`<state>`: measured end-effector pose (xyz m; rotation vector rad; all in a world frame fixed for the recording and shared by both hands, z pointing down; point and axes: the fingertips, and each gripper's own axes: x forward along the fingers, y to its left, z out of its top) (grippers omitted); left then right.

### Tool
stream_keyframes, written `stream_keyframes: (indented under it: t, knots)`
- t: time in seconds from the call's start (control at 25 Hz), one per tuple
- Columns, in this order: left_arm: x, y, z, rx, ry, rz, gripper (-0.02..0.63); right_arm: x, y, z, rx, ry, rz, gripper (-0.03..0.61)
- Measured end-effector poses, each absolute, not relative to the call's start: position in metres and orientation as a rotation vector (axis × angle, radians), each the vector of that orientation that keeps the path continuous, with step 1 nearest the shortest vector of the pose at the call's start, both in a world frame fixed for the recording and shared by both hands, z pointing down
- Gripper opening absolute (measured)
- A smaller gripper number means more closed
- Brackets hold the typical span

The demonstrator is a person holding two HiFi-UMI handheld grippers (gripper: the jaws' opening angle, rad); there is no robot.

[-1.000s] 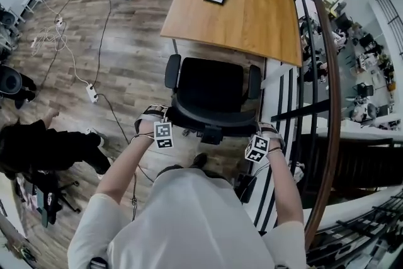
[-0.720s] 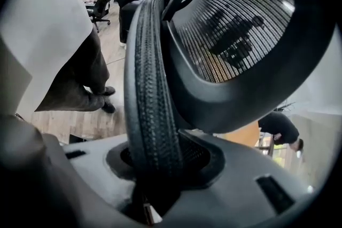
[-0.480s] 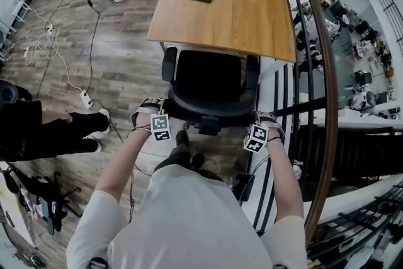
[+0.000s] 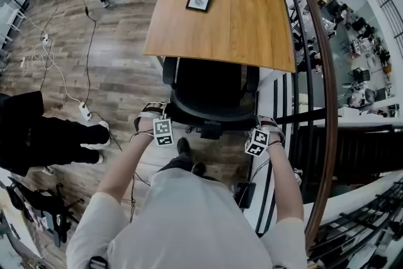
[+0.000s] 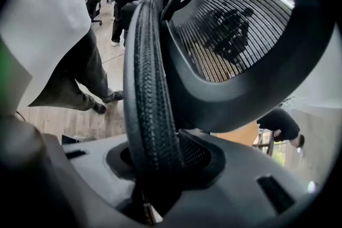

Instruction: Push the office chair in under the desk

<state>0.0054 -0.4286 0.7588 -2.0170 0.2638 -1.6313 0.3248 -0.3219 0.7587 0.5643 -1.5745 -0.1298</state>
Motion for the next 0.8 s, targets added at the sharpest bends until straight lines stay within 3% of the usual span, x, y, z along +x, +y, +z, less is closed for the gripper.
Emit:
stream_keyframes:
  t: [0.8]
  knots:
    - [0.025,-0.559,0.758,-2.015,0.258,-1.590,0.129,0.340,-0.441,0.759,0.607,-1.564,-0.096,0.133]
